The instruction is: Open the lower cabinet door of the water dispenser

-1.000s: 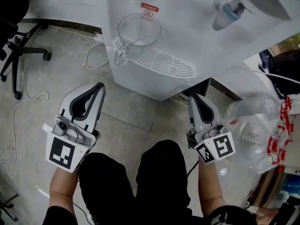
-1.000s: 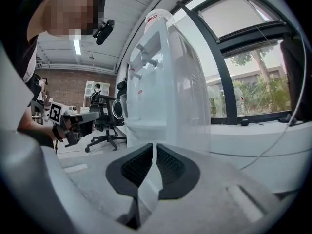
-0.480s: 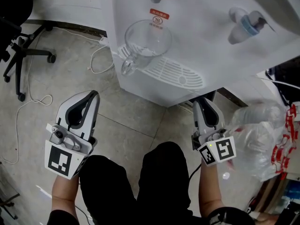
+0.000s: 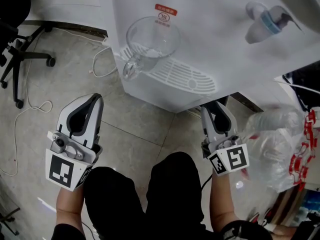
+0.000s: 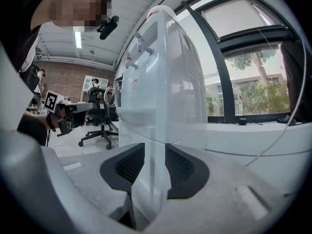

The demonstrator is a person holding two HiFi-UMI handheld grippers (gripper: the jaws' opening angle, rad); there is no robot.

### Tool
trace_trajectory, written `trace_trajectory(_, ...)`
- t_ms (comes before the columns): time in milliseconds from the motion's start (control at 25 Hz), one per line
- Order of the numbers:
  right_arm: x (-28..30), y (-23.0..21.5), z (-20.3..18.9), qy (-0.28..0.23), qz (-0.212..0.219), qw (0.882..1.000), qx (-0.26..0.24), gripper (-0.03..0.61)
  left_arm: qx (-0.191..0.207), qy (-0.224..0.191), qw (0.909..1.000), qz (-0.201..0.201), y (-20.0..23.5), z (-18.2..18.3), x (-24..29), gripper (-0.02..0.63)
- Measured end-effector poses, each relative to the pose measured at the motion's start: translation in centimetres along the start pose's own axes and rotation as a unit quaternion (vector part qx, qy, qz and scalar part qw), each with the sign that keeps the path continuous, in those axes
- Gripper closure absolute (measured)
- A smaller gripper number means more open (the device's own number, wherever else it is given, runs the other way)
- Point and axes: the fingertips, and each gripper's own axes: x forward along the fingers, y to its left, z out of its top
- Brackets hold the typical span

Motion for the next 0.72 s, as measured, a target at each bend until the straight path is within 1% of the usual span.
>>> trace_trajectory(160, -0.1, -0.3, -0.1, 0.002, -0.006, 1.000, 0.005, 0.447, 0.007, 0.000, 1.0000, 0.002, 0.1, -0.2, -0.2, 0.606)
trace_trajectory(320, 0.0, -1.2, -0.9, 0.008, -0.021, 1.000, 0.019, 0.442, -0.002, 0.003, 1.0000, 0.009, 0.4, -0.4, -0.5, 0.605)
trace_trajectory(400, 0.5, -1.6, -1.2, 0.012, -0.025, 0.999, 0.019, 0.418, -0.003, 0.003, 0.9999, 0.010, 0.5, -0.5, -0.4, 0.606)
trace_trajectory(520, 1.2, -1.4, -1.0, 0.012, -0.017, 1.000, 0.017, 0.377, 0.001, 0.002, 0.9999, 0.010, 0.5, -0.5, -0.3, 0.604)
trace_trajectory(720, 1.6, -1.2, -1.1, 0.011, -0.011, 1.000, 0.014, 0.370, 0.002, 0.007, 0.9998, 0.019, 0.9, -0.8, -0.5, 0.604)
